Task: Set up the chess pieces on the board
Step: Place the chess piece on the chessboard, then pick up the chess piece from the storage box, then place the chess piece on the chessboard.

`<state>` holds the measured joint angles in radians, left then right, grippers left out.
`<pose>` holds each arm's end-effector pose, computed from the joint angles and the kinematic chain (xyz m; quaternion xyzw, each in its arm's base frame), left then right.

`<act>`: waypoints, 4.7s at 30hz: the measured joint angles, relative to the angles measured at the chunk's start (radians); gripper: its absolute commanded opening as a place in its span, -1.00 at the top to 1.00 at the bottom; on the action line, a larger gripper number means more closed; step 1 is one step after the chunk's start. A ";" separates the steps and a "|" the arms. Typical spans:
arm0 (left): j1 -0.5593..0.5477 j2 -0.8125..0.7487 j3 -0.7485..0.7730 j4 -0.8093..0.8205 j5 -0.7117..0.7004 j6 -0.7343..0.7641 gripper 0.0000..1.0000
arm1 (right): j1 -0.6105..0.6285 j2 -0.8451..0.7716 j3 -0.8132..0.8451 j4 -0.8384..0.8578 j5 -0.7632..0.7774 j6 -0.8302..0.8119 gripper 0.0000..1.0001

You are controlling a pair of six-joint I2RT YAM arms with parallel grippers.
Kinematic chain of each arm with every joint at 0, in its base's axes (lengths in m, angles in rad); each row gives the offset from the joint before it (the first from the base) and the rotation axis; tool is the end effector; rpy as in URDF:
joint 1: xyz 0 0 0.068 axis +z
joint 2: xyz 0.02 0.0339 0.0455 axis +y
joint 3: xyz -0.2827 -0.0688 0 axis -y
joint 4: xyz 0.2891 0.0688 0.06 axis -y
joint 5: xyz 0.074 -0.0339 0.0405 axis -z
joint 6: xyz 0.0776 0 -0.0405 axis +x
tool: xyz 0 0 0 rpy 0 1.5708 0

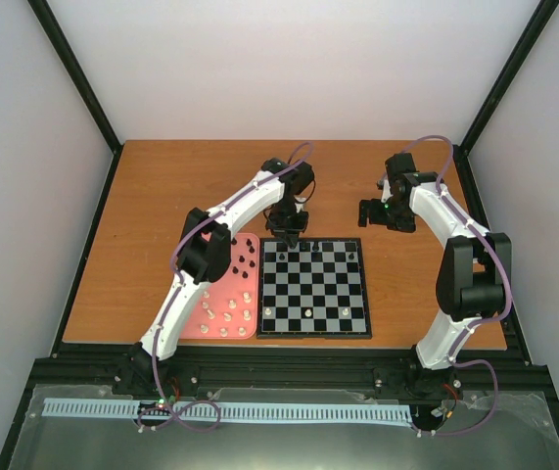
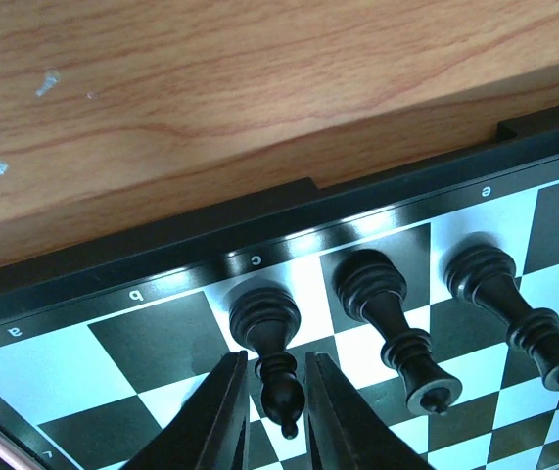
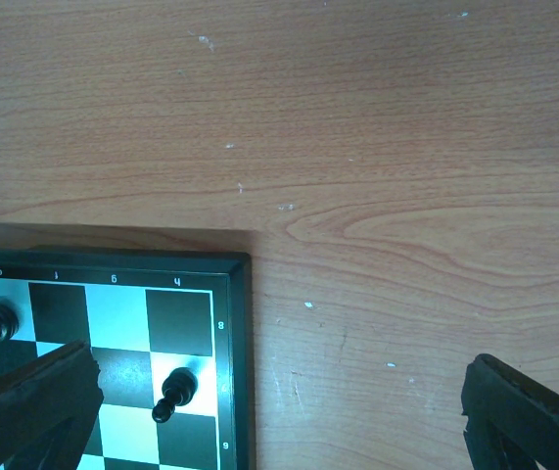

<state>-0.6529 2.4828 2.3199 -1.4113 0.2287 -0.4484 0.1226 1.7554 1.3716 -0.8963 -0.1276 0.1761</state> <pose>0.4167 -0.3408 0.1493 -0.1012 -0.9883 0.0964 0.0611 0.4014 0.0594 0.1941 0.0172 0.9873 0.0839 0.1335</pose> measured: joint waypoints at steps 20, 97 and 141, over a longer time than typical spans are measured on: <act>0.000 0.000 0.000 -0.002 -0.008 0.007 0.37 | 0.000 0.000 0.000 0.003 -0.005 0.000 -1.00; 0.590 -0.581 -0.999 0.291 -0.136 0.045 0.56 | 0.000 0.020 0.007 0.014 -0.012 0.000 -1.00; 0.065 -0.262 -0.006 0.023 -0.045 -0.035 0.98 | 0.000 0.020 0.028 0.011 0.009 0.013 -1.00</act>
<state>-0.5877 2.2204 2.3142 -1.3888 0.1833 -0.4831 0.1226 1.7756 1.3998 -0.8856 -0.1184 0.1894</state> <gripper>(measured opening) 0.090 0.999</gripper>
